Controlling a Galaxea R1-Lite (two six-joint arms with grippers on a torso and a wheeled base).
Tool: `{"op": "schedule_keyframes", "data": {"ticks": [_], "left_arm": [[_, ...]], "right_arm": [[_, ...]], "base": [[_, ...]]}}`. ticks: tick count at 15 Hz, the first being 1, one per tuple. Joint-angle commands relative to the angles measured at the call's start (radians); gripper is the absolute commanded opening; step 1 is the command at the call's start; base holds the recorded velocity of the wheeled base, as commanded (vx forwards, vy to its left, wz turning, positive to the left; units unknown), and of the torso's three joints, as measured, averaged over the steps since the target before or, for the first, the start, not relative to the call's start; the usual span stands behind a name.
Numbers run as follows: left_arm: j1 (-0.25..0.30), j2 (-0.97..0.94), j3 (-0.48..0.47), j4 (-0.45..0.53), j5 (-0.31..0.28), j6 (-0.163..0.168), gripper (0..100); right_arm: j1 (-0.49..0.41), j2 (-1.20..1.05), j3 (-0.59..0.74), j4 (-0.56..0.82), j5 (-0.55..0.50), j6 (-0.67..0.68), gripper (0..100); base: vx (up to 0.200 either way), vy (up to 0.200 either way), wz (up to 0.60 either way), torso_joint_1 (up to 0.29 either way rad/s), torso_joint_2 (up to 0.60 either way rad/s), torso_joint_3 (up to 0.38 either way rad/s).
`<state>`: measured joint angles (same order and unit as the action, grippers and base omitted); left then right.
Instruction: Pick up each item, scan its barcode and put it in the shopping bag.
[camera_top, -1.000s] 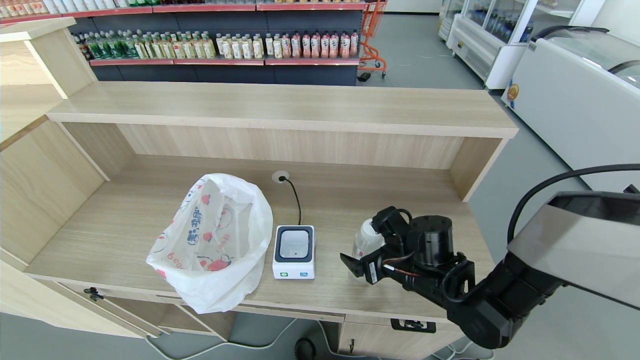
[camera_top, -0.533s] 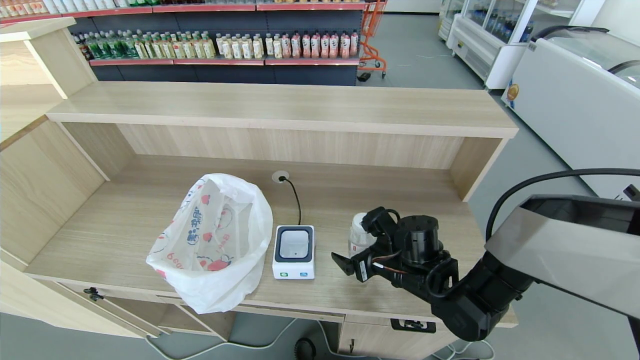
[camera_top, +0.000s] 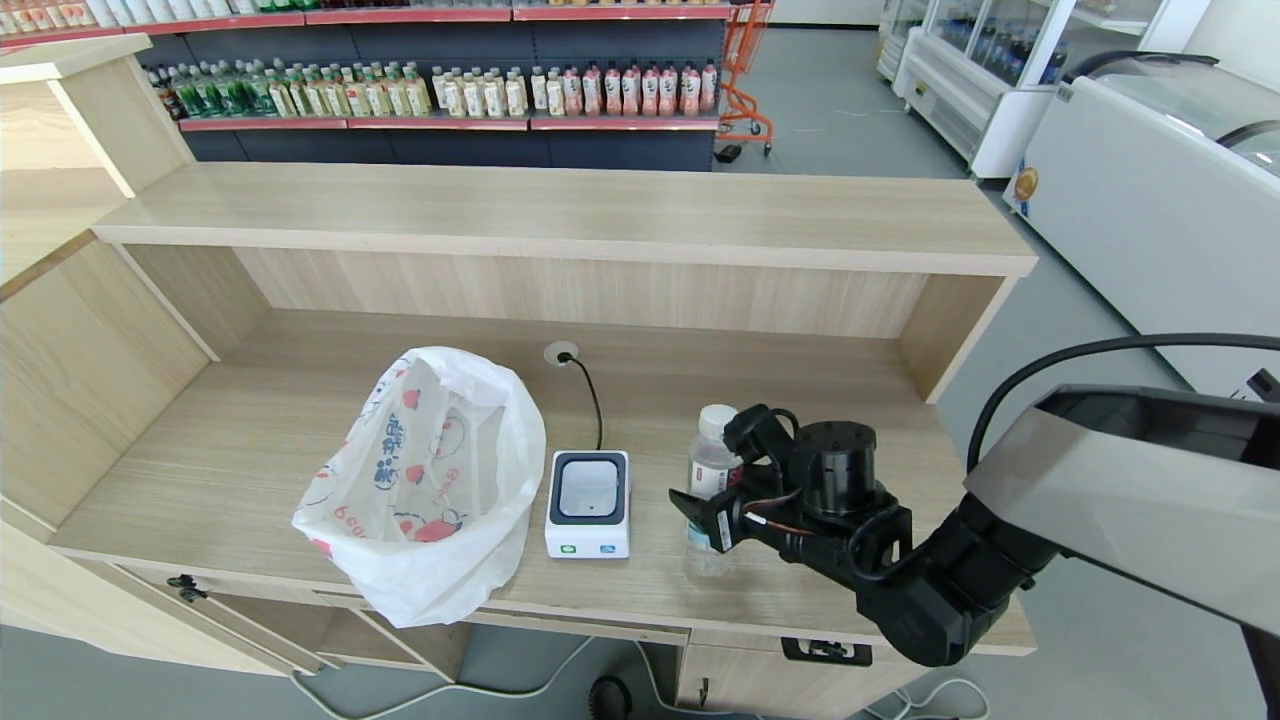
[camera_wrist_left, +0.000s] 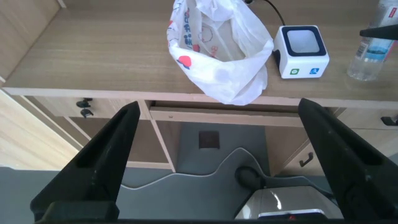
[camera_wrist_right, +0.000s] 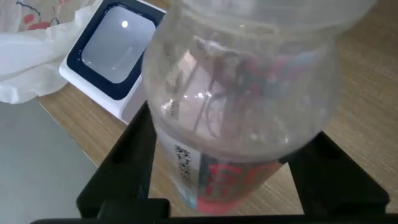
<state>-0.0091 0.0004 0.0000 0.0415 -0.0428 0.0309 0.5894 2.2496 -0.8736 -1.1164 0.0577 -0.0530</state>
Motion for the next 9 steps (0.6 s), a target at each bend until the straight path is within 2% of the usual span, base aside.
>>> {"op": "schedule_keyframes", "data": {"ticks": [1, 5, 9], "left_arm": [[0.0, 0.0, 0.0, 0.0, 0.001, 0.0, 100], [0.0, 0.0, 0.0, 0.0, 0.0, 0.0, 100], [0.0, 0.0, 0.0, 0.0, 0.001, 0.0, 100]], "right_arm": [[-0.008, -0.018, 0.007, 0.001, 0.002, 0.001, 0], [-0.011, -0.042, 0.019, -0.037, 0.018, 0.021, 0], [-0.025, -0.133, 0.022, -0.042, 0.031, 0.128, 0]], "base": [[0.0, 0.0, 0.0, 0.0, 0.0, 0.0], [0.0, 0.0, 0.0, 0.0, 0.0, 0.0], [0.0, 0.0, 0.0, 0.0, 0.0, 0.0]]}}
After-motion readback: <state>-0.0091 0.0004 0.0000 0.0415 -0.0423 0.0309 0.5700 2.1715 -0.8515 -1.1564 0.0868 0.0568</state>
